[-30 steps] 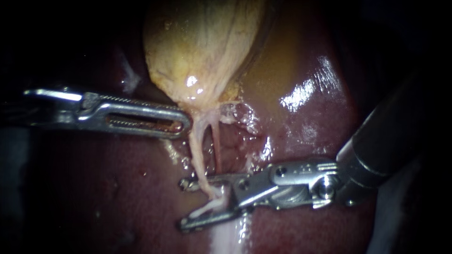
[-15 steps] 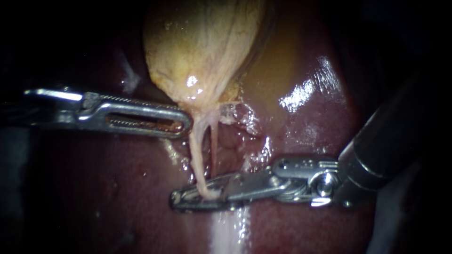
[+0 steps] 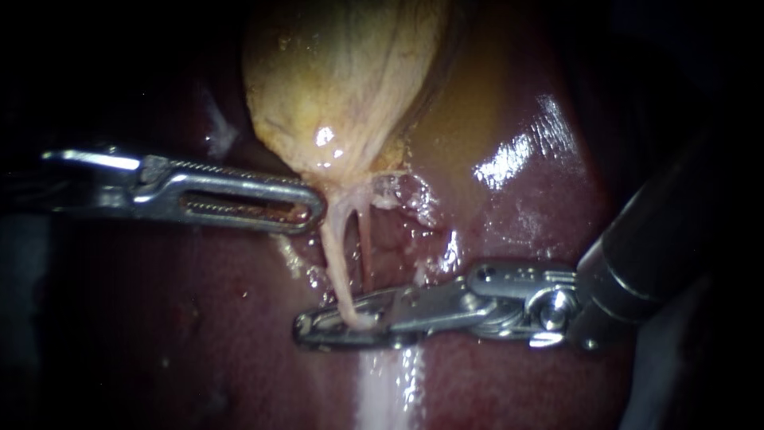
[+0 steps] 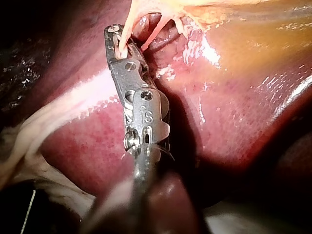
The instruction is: Clipping first clip left tube
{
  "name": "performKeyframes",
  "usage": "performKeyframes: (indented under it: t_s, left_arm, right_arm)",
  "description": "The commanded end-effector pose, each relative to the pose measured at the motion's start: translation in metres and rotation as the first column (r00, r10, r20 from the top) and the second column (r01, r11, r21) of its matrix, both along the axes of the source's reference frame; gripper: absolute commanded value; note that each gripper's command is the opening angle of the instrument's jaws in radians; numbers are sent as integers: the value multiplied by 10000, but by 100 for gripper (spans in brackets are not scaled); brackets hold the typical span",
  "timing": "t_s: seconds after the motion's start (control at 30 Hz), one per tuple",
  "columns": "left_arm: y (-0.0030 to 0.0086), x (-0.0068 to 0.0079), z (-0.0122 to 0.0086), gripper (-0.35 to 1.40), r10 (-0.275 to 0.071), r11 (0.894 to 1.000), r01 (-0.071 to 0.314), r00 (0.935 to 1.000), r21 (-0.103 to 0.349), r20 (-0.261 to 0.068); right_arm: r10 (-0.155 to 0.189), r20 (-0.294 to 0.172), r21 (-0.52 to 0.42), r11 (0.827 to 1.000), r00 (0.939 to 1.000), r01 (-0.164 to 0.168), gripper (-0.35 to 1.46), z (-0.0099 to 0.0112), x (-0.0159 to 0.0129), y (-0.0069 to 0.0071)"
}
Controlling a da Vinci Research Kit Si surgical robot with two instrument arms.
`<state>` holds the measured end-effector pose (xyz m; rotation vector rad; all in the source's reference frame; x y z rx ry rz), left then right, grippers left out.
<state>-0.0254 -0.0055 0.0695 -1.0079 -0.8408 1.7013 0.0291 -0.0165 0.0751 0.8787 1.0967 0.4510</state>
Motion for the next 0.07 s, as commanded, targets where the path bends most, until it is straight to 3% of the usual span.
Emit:
performKeyframes:
  t_s: [0.03,0.07]
  left_arm:
    - [0,0,0,-35,5,10000,-5,10000,1,3]
    - [0,0,0,-35,4,10000,-4,10000,1,2]
  right_arm:
    - [-31,-3,104,9999,10000,31,-35,0,0,0]
    - [-79,-29,124,9999,10000,79,-35,0,1,0]
